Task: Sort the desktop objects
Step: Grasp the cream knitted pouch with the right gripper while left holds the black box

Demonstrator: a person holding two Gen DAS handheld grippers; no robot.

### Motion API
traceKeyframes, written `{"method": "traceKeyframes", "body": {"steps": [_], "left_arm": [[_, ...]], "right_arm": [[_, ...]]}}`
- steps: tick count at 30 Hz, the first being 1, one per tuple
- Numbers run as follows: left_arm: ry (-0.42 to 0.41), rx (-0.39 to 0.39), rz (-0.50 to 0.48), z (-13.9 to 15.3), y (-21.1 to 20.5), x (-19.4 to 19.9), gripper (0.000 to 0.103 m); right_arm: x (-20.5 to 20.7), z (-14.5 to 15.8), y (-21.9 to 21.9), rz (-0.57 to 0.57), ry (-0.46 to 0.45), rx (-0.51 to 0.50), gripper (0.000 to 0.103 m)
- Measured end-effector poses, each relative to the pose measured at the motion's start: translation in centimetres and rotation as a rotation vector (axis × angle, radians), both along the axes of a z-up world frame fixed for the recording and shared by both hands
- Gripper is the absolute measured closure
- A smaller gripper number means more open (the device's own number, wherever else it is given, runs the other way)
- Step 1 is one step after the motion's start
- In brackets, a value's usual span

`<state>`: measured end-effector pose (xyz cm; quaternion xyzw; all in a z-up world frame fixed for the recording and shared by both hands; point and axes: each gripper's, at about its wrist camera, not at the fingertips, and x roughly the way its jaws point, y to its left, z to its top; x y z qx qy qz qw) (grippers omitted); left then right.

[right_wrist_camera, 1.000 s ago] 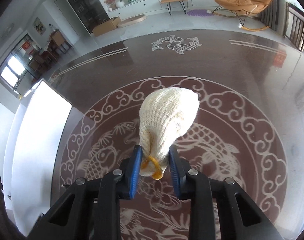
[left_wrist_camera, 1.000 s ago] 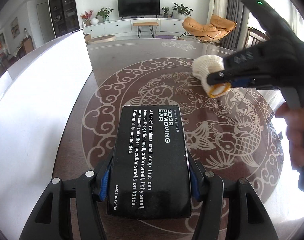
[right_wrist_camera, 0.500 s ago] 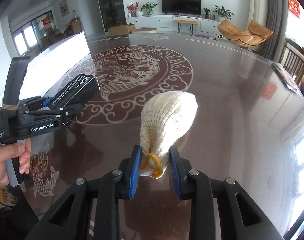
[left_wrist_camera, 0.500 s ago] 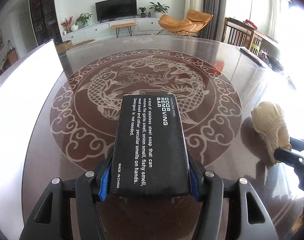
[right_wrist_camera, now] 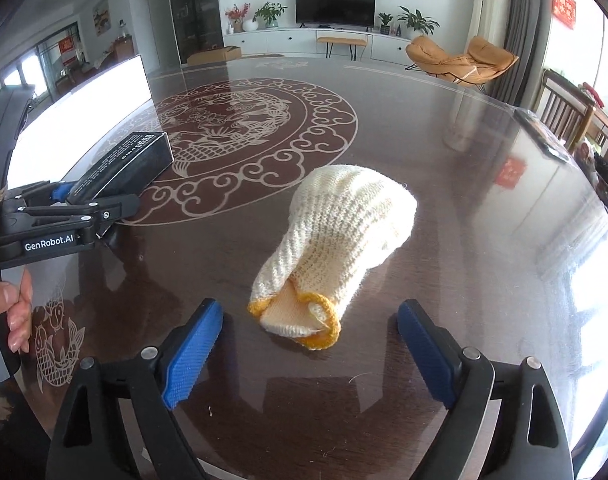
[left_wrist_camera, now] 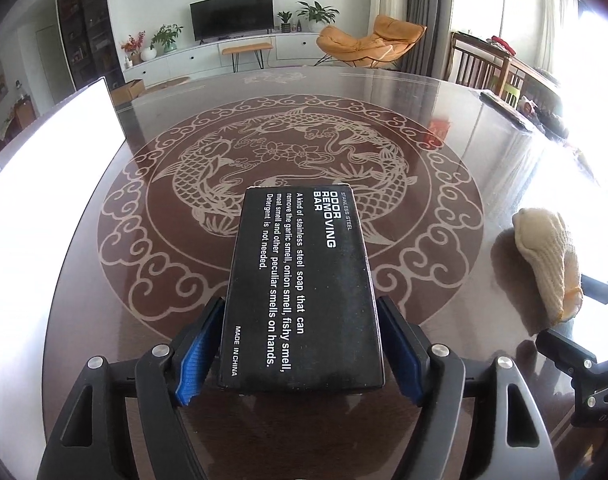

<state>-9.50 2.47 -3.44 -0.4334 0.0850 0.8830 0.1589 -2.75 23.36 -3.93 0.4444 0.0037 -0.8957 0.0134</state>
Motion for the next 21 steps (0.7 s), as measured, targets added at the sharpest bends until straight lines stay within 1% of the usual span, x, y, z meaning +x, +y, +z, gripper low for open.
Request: {"method": "traceKeyframes", "body": {"steps": [4,7,8,9,10,11,14,17,19,21], "left_arm": [[0.0,0.0,0.0,0.0,-0.1,0.0,0.029],[0.0,-0.001,0.001,0.0,-0.1,0.0,0.028],[-0.003,0.001,0.005,0.0,-0.1,0.0,0.023],[-0.018,-0.002,0.006,-0.2,0.0,-0.4,0.008],[-0.039,-0.006,0.001,-0.4,0.1,-0.6,0.002],[-0.047,-0.007,-0.011,-0.5,0.2,-0.7,0.0],[-0.05,-0.005,-0.013,-0.6,0.2,-0.7,0.0],[-0.058,-0.006,-0.037,-0.7,0.1,-0.7,0.0],[-0.066,-0.014,-0.087,-0.7,-0.1,-0.5,0.0],[-0.113,-0.037,-0.134,-0.5,-0.2,-0.7,0.0]], "right_arm": [[0.3,-0.1,0.0,-0.002,-0.003,0.012,0.012],[0.1,-0.2,0.0,0.005,-0.012,0.009,0.007],[0.1,-0.2,-0.1,0.008,-0.015,0.011,0.005],[0.2,-0.3,-0.2,0.01,-0.019,0.012,0.003],[0.1,-0.3,-0.1,0.014,-0.022,0.01,0.003],[0.1,-0.3,-0.2,0.018,-0.024,0.009,0.001],[0.1,-0.3,-0.2,0.021,-0.028,0.009,0.0],[0.0,-0.2,0.1,0.029,-0.035,-0.009,0.0],[-0.3,0.1,0.7,0.019,-0.058,-0.052,0.0],[-0.9,0.5,1.6,-0.023,-0.088,-0.124,0.0]]}}
